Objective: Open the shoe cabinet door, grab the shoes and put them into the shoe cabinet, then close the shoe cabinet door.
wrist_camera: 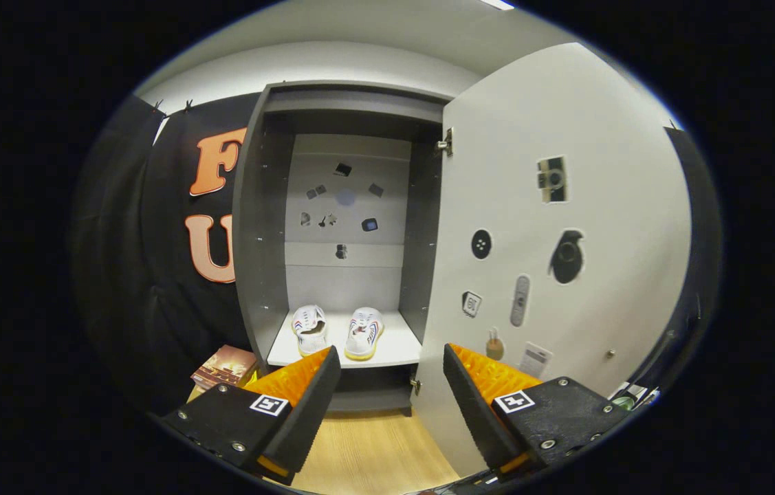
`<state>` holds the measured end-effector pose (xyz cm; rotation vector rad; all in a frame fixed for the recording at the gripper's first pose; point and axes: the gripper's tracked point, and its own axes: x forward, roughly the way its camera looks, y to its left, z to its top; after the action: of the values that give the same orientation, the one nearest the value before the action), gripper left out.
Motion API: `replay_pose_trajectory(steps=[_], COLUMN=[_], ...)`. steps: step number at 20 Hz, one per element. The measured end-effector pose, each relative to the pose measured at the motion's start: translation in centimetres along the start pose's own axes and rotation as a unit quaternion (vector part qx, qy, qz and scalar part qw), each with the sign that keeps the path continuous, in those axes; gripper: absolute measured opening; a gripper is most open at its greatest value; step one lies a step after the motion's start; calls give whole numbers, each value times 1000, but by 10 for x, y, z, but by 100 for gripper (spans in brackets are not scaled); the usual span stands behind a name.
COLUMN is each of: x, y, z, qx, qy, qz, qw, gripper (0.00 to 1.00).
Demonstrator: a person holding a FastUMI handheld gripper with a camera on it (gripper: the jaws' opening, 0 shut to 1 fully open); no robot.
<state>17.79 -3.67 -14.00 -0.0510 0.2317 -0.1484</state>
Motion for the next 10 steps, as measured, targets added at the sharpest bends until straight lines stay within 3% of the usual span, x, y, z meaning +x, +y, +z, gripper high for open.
replay_pose_trajectory(steps=[10], x=[-99], y=[-125], z=[-9], qx=[22], qy=[-7], qz=[-88], qw=[996], gripper=[94])
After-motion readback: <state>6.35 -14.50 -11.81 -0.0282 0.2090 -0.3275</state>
